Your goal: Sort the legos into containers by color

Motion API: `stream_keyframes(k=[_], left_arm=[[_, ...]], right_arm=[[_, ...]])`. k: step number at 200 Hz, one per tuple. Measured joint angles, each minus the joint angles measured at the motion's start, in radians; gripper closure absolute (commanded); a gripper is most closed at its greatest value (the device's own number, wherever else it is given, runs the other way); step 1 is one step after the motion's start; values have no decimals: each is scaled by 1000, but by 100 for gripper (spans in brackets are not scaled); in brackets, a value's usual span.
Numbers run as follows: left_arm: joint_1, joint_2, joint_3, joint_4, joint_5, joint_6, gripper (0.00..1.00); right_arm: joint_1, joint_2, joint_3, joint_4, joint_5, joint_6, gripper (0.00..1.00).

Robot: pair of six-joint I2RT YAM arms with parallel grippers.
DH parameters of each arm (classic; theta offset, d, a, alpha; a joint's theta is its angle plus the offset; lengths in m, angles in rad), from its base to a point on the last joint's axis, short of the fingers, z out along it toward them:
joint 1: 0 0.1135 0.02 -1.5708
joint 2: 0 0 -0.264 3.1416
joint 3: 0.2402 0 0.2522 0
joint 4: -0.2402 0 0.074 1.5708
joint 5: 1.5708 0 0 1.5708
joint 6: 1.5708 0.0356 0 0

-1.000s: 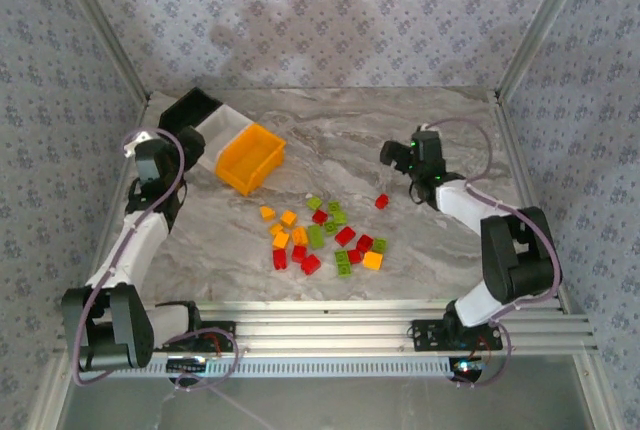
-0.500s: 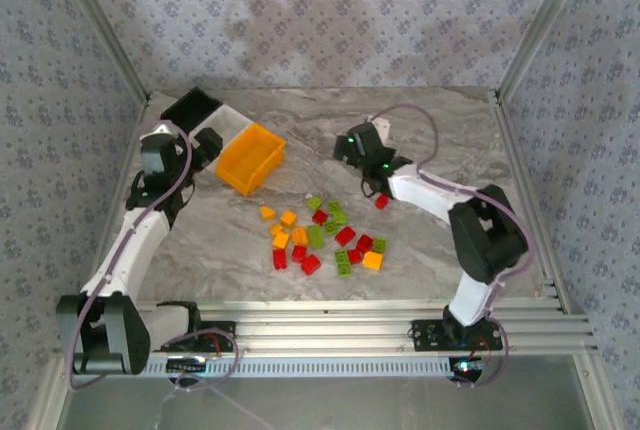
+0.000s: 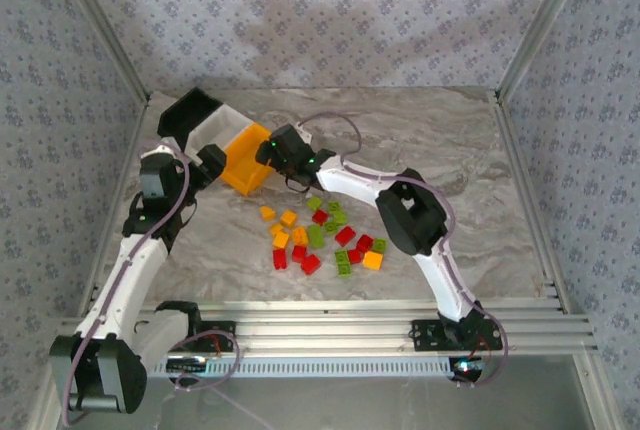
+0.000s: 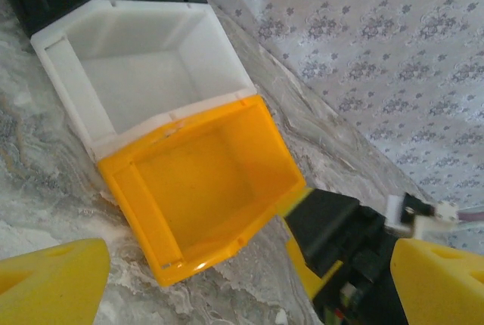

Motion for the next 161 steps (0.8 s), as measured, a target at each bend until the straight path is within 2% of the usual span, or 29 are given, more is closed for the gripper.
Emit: stream_keyframes(k=[41, 83, 103, 140, 161], left_arm=[[0, -2, -1, -4, 14, -11, 4], [-5, -3, -1, -5, 18, -20, 4], [-6, -3, -1, -8, 18, -23, 4], [-6, -2, -1, -12, 18, -31, 4], [-6, -1, -1, -16, 18, -33, 4]], right_arm=[[-8, 100, 134, -100, -16, 93, 36], [-21, 108, 190, -177, -35, 120, 67], [-33, 108, 203, -196, -47, 117, 79], [-56, 108, 229, -242, -49, 98, 82], [-69, 127, 285, -315, -50, 55, 69]])
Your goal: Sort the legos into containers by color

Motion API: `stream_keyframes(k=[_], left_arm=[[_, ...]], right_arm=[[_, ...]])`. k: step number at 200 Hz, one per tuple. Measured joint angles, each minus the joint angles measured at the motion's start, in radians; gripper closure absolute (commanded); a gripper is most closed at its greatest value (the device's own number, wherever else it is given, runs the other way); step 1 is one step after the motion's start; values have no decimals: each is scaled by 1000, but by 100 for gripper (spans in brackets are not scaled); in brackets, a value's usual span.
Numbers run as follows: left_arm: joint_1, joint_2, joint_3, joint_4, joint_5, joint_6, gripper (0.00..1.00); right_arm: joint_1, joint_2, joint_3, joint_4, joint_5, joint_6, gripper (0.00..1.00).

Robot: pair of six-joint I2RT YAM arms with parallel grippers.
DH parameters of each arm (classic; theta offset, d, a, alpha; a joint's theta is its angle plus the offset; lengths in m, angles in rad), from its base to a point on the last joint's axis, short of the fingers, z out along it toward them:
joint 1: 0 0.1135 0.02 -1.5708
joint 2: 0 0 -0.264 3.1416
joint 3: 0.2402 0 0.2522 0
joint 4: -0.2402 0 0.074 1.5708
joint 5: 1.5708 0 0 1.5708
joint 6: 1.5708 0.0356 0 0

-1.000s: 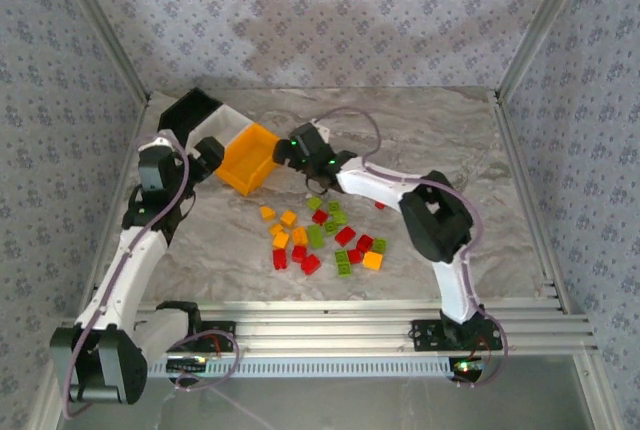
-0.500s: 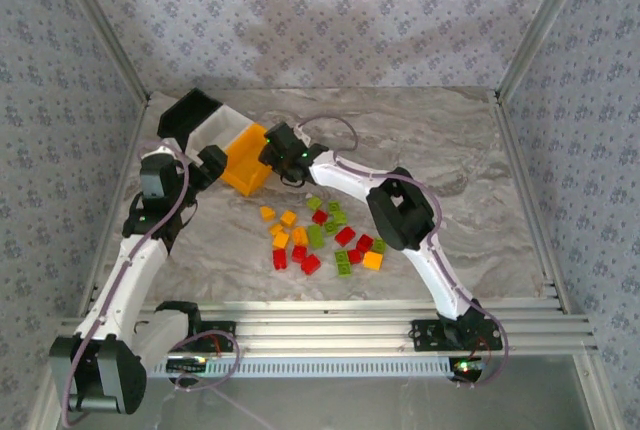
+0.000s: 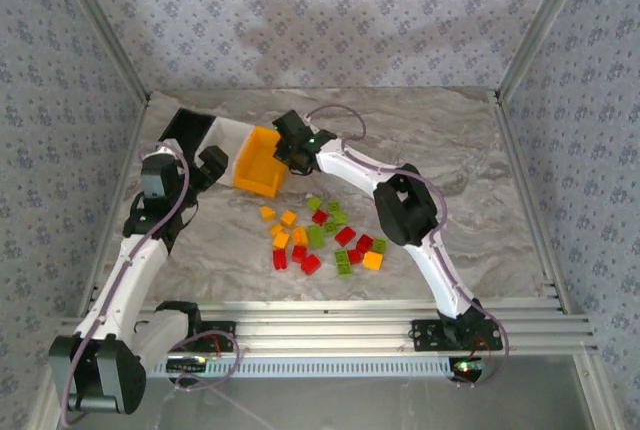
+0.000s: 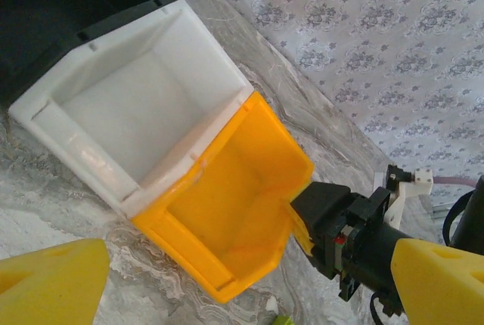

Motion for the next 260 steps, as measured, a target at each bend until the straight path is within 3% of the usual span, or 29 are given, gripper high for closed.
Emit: stream_keyframes(k=[9, 31, 119, 142, 216, 260], left_arm=[[0, 0, 0, -2, 0, 0, 4], [0, 0, 0, -6, 0, 0, 4], [-1, 15, 0, -27, 0, 0, 4], [-1, 18, 0, -37, 0, 0, 4], [-46, 31, 0, -40, 15, -1, 4], [-113, 61, 0, -41, 14, 0, 4]], right_arm=[[-6, 19, 32, -28, -3, -9, 64], [-16, 54, 74, -68, -19, -36, 64], [-39, 90, 122, -161, -39, -114, 98], [-66, 90, 129, -185, -44, -150, 100], [-285, 40, 137, -410, -60, -494, 100], [-445, -75, 8, -455, -98, -709, 100]])
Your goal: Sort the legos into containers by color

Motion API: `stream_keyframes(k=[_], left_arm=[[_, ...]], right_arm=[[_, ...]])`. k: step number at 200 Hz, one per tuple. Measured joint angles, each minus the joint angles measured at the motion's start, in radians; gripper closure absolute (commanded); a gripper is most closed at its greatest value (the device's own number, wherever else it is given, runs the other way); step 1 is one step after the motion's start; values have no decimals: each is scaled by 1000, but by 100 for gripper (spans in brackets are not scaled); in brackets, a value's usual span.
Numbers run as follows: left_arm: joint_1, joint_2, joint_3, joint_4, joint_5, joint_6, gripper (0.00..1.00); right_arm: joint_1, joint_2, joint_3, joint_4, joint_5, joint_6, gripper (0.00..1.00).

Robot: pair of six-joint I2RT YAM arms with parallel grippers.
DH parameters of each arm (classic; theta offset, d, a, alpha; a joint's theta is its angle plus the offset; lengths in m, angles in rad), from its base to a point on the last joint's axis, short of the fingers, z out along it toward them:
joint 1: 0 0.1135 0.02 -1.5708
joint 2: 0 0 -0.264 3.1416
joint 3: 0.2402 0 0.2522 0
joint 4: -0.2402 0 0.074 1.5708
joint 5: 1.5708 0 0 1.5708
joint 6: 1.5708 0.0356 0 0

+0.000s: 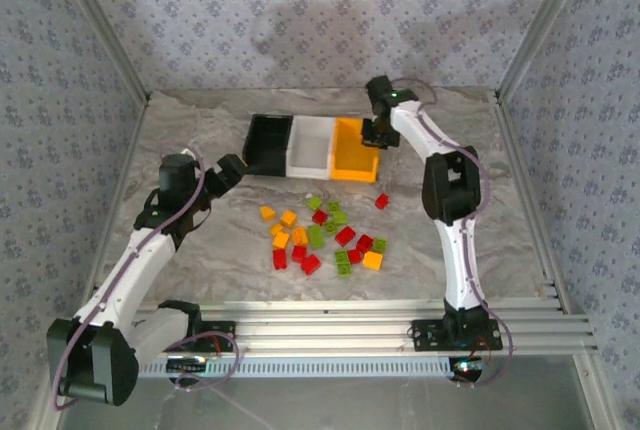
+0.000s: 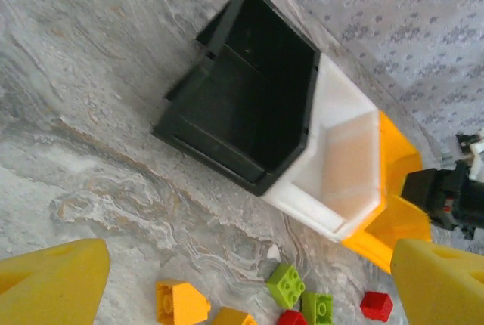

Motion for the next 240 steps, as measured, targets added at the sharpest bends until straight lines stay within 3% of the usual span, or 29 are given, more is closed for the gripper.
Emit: stream_keyframes(k=[57, 132, 198, 240], left_arm=[[-69, 24, 0, -4, -8, 3, 4], [-84, 44, 0, -5, -28, 3, 4], [-84, 74, 0, -2, -30, 11, 4], [-84, 76, 0, -2, -30, 19, 4]], right_arm=[[-100, -92, -185, 61, -81, -142, 100], [-86, -92, -221, 127, -68, -175, 100], [-76, -229, -473, 256, -79, -172, 100], [-67, -262, -513, 245, -76, -156, 100]])
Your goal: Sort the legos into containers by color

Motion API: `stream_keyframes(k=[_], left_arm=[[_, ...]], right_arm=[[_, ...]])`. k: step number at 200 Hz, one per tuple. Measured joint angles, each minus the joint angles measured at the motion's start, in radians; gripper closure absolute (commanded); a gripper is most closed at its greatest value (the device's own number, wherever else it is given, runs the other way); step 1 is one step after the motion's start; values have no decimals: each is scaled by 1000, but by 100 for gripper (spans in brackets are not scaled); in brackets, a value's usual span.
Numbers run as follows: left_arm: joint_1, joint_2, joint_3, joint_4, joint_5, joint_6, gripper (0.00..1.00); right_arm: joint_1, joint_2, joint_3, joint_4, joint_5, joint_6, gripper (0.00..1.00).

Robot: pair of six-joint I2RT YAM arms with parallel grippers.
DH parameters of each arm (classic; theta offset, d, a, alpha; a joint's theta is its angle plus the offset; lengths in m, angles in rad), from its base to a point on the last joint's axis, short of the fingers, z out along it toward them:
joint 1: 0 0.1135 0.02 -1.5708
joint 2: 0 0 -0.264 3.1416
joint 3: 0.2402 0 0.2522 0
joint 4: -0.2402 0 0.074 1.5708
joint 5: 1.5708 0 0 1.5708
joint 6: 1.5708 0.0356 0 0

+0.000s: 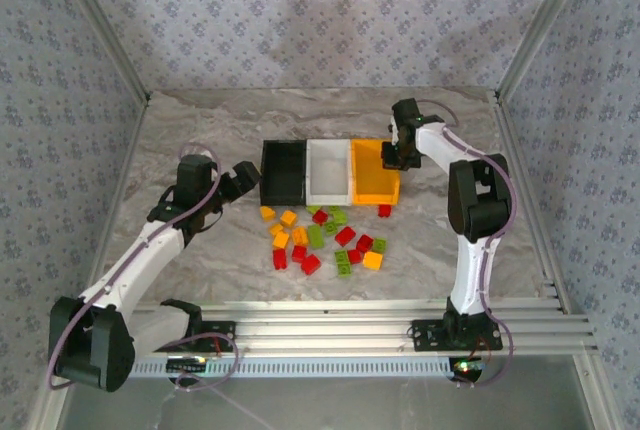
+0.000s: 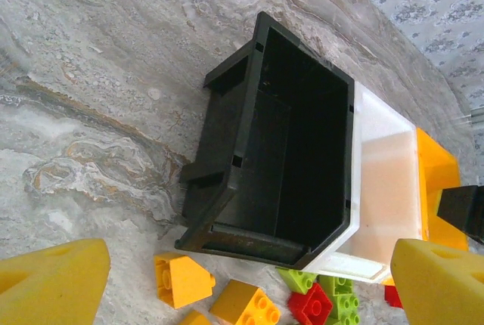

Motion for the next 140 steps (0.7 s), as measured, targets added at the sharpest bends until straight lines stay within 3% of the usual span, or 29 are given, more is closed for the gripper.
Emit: stream_keyframes(k=[78, 91, 115, 140], left_arm=[[0, 15, 8, 0, 1, 1, 4], [0, 16, 11, 1, 1, 0, 4], [0, 25, 13, 0, 8, 3, 4], [0, 28, 13, 1, 13, 3, 4]], right_arm=[[0, 85, 159, -124, 4, 26, 100], [0, 86, 160, -125, 9, 26, 91], [3, 86, 160, -121, 18, 30, 65], [6, 80, 145, -93, 19, 24, 49]])
